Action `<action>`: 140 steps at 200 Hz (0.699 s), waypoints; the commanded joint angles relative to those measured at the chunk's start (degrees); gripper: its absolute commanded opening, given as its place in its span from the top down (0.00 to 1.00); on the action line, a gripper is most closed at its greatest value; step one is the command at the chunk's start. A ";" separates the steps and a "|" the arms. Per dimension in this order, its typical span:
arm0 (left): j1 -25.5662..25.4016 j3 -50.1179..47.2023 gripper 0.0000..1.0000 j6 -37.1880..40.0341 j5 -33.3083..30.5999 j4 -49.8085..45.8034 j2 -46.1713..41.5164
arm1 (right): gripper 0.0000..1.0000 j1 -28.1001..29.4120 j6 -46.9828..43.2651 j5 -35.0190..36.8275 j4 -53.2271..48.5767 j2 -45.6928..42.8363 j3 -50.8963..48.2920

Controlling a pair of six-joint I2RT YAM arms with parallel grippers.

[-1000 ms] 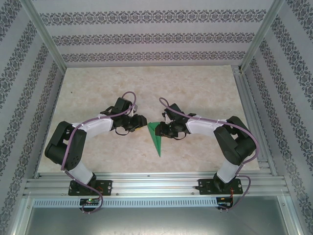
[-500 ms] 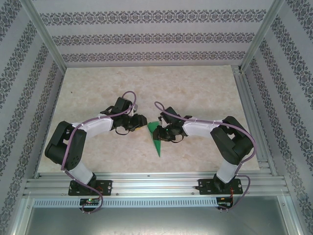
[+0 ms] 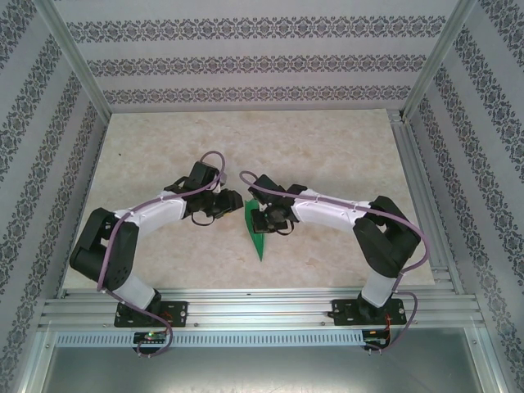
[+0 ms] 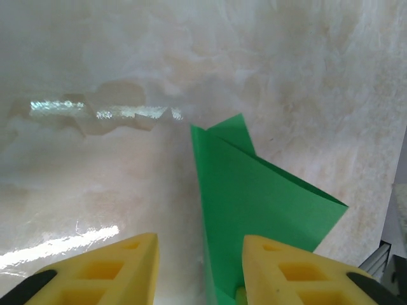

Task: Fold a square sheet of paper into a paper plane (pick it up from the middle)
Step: Turn over the paper plane at the center of the table.

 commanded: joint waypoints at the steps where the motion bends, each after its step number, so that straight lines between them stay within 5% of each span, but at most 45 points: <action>1: 1.83 -1.37 0.60 -0.81 -4.14 -2.20 -3.70 | 1.00 -0.63 -3.31 11.81 -12.36 1.25 5.93; 27: 2.96 -2.29 0.60 -1.07 -4.94 -2.38 -5.14 | 1.00 -3.50 -6.29 17.61 -18.25 4.40 11.96; 78: 3.20 -2.44 0.59 -0.82 -2.80 -0.50 -4.20 | 0.96 -7.46 -9.75 13.19 -15.79 11.92 15.74; 109: 3.24 -1.78 0.60 -0.50 -1.83 -0.42 -2.79 | 0.76 -7.43 -9.34 12.88 -15.21 14.23 16.80; 140: 3.26 -1.16 0.60 -0.06 -1.45 -0.79 -1.95 | 0.68 -7.63 -9.62 13.67 -15.31 13.90 15.97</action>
